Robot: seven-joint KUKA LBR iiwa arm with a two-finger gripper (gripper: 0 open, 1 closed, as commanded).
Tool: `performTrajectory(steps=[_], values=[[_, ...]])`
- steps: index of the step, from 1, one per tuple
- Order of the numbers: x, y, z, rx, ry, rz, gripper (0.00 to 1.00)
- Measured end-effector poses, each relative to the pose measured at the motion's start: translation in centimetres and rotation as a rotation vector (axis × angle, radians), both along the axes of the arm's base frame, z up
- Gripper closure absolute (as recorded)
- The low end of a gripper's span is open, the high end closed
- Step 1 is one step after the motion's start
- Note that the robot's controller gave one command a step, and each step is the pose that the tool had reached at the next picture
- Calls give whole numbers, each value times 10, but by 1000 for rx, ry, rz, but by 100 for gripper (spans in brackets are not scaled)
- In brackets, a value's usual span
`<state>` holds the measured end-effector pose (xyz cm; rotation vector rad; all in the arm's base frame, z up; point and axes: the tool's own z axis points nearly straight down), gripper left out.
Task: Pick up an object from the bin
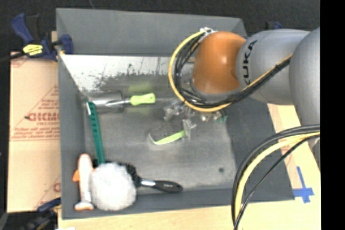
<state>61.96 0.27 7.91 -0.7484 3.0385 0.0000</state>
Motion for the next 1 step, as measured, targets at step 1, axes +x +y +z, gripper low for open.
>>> performTrajectory(steps=[1], values=[[1,0,5,0,-5,-1,100]])
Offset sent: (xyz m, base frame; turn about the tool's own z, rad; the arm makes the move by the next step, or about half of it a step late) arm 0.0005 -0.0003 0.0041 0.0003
